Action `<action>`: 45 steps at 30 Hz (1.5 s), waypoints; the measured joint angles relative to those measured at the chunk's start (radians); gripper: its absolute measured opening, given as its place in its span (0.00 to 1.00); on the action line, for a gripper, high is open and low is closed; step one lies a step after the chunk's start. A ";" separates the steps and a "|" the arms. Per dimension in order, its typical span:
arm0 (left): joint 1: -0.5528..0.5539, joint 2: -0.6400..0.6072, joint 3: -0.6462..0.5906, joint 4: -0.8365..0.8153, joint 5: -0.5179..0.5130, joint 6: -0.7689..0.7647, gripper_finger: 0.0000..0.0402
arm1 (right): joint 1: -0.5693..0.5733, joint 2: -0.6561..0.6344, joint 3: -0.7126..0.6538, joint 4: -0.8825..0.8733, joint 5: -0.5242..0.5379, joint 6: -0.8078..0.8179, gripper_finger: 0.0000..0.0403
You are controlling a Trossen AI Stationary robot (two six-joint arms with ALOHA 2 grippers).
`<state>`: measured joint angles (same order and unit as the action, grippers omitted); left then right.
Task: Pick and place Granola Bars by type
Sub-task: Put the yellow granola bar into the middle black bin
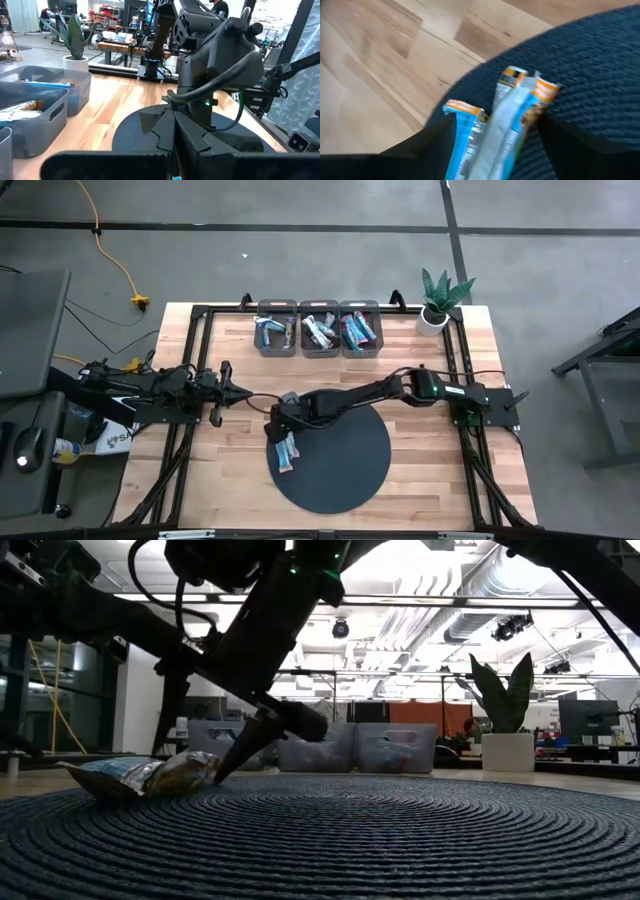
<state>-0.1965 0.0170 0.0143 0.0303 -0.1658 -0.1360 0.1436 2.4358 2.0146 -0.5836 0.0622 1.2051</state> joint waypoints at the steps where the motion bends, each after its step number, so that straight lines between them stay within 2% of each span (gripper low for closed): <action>1: 0.000 0.000 0.000 0.000 0.000 0.000 0.00 | 0.000 0.002 0.000 0.004 0.001 0.000 0.66; 8: 0.000 0.000 0.000 0.000 0.000 0.000 0.00 | -0.001 0.003 0.000 -0.014 0.019 0.000 0.59; 28: 0.000 0.000 0.000 0.000 0.000 0.000 0.00 | -0.007 0.003 0.000 -0.050 0.017 -0.043 0.33; 45: 0.000 0.000 0.000 0.000 0.000 0.000 0.00 | -0.018 -0.027 0.000 -0.035 -0.046 -0.088 0.18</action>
<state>-0.1967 0.0171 0.0141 0.0299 -0.1655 -0.1360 0.1255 2.4087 2.0148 -0.6189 0.0166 1.1172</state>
